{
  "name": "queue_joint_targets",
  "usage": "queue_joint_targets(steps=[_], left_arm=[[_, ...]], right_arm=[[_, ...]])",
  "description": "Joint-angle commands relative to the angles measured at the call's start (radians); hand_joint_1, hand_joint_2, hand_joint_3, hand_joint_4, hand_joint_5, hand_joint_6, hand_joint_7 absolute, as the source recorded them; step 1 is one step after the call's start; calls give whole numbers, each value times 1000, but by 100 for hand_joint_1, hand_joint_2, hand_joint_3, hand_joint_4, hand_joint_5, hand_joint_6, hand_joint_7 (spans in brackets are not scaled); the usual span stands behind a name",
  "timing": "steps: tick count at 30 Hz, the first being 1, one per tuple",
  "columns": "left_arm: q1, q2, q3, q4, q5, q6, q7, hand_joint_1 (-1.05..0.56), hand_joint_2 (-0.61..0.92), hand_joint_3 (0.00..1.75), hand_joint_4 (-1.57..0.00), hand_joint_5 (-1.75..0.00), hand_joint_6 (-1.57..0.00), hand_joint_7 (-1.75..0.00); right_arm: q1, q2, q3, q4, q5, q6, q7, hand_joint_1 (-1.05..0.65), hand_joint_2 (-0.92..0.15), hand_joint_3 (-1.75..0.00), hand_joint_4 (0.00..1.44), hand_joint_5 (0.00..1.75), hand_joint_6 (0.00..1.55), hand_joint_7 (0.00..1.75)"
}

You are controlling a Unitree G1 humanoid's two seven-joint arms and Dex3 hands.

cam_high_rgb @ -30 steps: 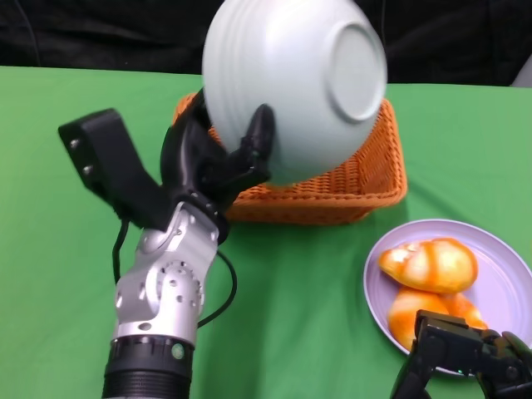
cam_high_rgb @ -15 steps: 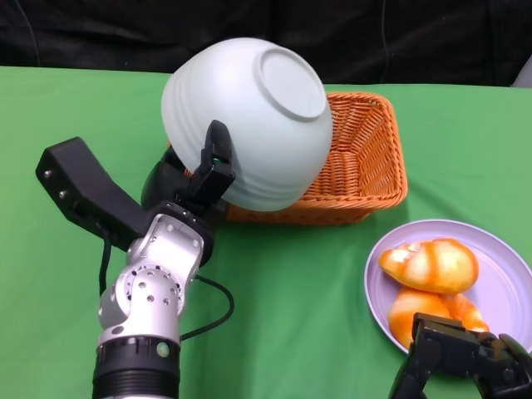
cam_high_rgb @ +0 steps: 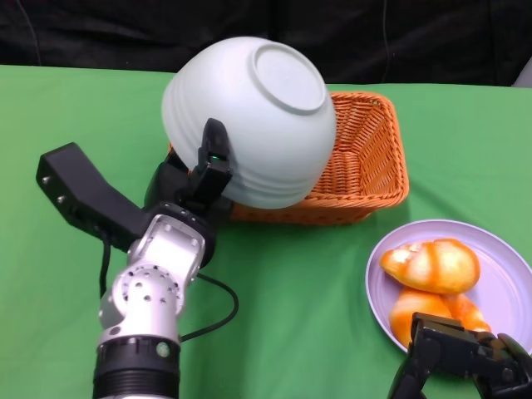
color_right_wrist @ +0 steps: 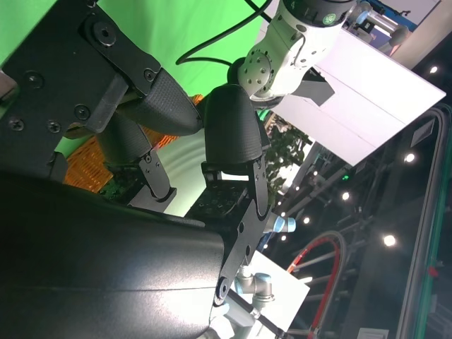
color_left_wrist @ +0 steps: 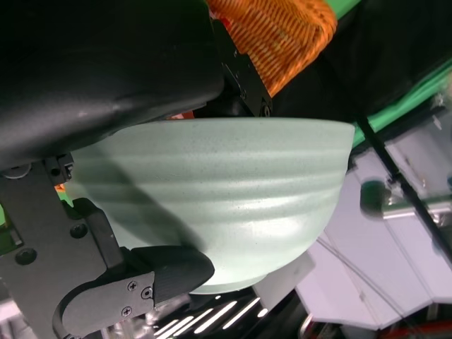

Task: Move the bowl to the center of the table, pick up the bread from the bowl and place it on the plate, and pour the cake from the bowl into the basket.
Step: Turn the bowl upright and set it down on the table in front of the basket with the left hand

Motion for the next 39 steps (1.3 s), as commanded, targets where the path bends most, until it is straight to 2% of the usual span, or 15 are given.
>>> queue_joint_targets(steps=[1,8,14,19,22,26,32,39], left_arm=[[-54,-21,-53,-41,54,-64,-128,-29,29,173,-112,-175,-90,-175],[16,42,-138,-131,184,-126,-285,-25,29,172,-110,-175,-91,-175],[115,113,-229,-249,377,-203,-335,-19,27,173,-110,-175,-91,-175],[180,158,-262,-322,457,-252,-375,-17,25,170,-110,-175,-89,-175],[221,209,-297,-354,553,-337,-400,-19,24,170,-110,-175,-89,-175],[289,322,-342,-375,764,-569,-407,-18,22,173,-107,-175,-88,-174],[357,432,-366,-396,943,-760,-392,-17,22,174,-107,-175,-87,-175],[413,549,-372,-358,1178,-1011,-306,-14,19,174,-104,-175,-84,-175]], right_arm=[[2,-8,-13,10,7,-9,-7,-17,-16,-175,91,175,81,149],[3,-11,-16,8,12,-3,-3,-17,-16,-175,90,175,81,149],[2,-5,-15,8,16,-6,-5,-16,-16,-175,91,175,81,148],[4,-4,-15,9,15,-9,-6,-17,-16,-175,90,175,81,148],[5,-5,-16,7,18,-6,-5,-18,-16,-175,90,175,81,148],[5,-1,-14,2,18,-3,-6,-17,-16,-175,89,175,81,148],[8,5,-18,-3,15,-2,-10,-17,-16,-175,89,175,81,148],[14,15,-21,-9,20,4,-14,-19,-16,-175,88,175,80,147]])
